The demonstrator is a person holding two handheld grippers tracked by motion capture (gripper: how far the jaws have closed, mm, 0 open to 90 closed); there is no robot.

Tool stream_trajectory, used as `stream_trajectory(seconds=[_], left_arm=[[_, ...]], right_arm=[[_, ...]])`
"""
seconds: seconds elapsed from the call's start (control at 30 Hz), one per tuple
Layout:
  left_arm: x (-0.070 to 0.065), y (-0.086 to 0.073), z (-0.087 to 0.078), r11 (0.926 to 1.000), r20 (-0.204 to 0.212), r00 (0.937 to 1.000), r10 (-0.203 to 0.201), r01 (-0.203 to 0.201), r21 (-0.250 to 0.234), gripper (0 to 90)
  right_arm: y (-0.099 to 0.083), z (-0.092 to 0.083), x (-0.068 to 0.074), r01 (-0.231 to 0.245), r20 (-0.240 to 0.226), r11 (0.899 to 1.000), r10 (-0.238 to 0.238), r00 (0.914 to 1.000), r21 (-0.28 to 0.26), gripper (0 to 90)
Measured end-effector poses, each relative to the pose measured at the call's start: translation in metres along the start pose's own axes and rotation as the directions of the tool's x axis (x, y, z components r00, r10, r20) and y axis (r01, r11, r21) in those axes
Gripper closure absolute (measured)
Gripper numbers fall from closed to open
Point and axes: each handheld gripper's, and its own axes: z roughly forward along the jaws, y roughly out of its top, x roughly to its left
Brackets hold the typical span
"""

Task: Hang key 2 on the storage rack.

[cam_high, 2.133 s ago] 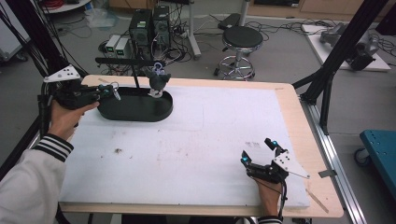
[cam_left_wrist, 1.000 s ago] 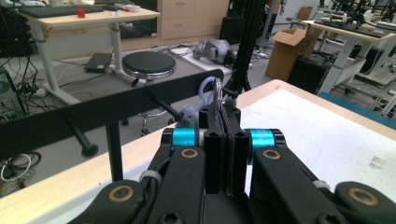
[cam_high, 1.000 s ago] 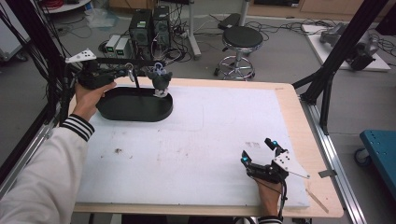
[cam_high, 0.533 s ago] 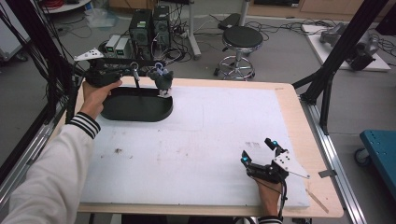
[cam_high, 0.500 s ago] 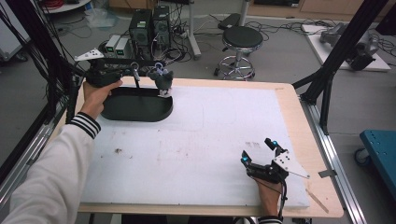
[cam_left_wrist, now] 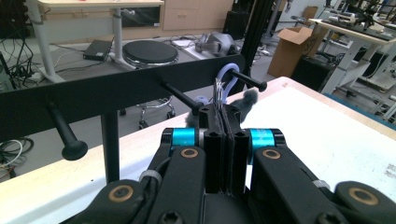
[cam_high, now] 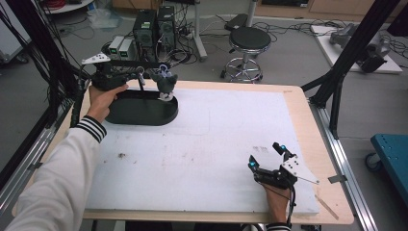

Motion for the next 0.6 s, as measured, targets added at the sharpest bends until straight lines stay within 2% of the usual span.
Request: stream_trajectory(seconds=[0.6], left_arm=[[0.0066, -0.0054, 0.0045, 0.9998, -0.035, 0.9992, -0.019, 0.019, -0.003, 88.1]], right_arm=[[0.0, -0.0003, 0.0007, 0.001, 0.0, 1.0, -0.001, 1.0, 0.006, 0.6]])
